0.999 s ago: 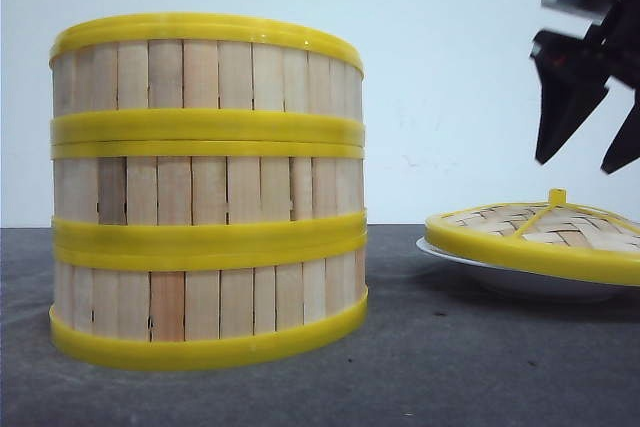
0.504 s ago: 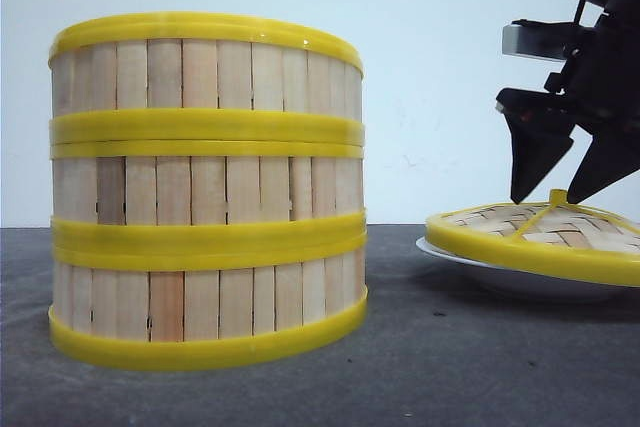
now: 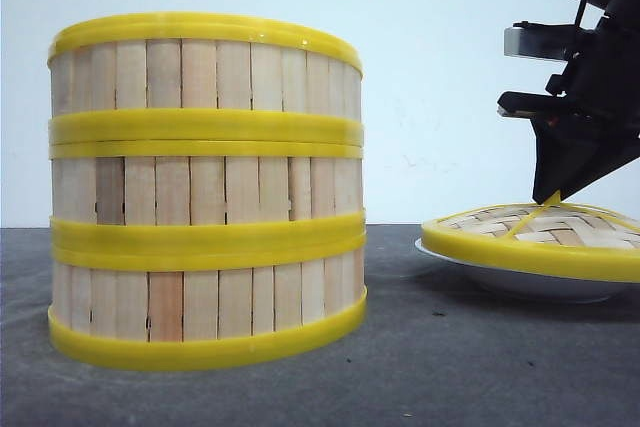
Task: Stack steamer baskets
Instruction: 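Grasp the lid knob with the right gripper and lift it off the plate, then carry the lid with the right gripper and lower it onto the top basket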
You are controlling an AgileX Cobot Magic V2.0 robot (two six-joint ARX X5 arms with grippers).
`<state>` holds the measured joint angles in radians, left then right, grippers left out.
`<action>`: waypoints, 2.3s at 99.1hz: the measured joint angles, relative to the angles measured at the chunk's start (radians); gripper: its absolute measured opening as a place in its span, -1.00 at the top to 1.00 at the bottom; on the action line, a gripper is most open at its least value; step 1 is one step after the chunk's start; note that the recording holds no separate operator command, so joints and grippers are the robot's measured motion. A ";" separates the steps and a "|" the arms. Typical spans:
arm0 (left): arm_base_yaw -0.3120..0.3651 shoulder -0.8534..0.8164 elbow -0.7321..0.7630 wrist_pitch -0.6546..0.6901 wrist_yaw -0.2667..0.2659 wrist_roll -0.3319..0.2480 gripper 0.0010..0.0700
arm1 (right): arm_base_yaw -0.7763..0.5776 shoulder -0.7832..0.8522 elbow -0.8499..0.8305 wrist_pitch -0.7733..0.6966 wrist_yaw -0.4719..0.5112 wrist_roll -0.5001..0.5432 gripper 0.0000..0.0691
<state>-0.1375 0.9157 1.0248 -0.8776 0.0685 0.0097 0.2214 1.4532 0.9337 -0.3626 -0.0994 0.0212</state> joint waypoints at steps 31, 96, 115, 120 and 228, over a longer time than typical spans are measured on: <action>0.000 0.000 0.000 0.000 0.000 0.000 0.23 | 0.000 -0.024 0.083 -0.134 -0.005 0.000 0.83; 0.001 0.000 0.000 0.002 -0.109 -0.003 0.23 | 0.233 -0.020 0.716 -0.483 -0.116 -0.019 0.84; 0.001 0.000 0.000 0.009 -0.114 -0.004 0.23 | 0.380 0.084 0.806 -0.508 -0.117 -0.024 0.84; 0.001 0.000 0.000 0.015 -0.114 -0.004 0.23 | 0.411 0.114 0.825 -0.512 -0.117 -0.025 0.84; 0.001 0.000 0.000 0.034 -0.115 -0.014 0.23 | 0.585 0.340 0.921 -0.501 -0.100 -0.077 0.84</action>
<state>-0.1364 0.9157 1.0248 -0.8433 -0.0463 -0.0044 0.8062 1.7931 1.8549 -0.8635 -0.1993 -0.0555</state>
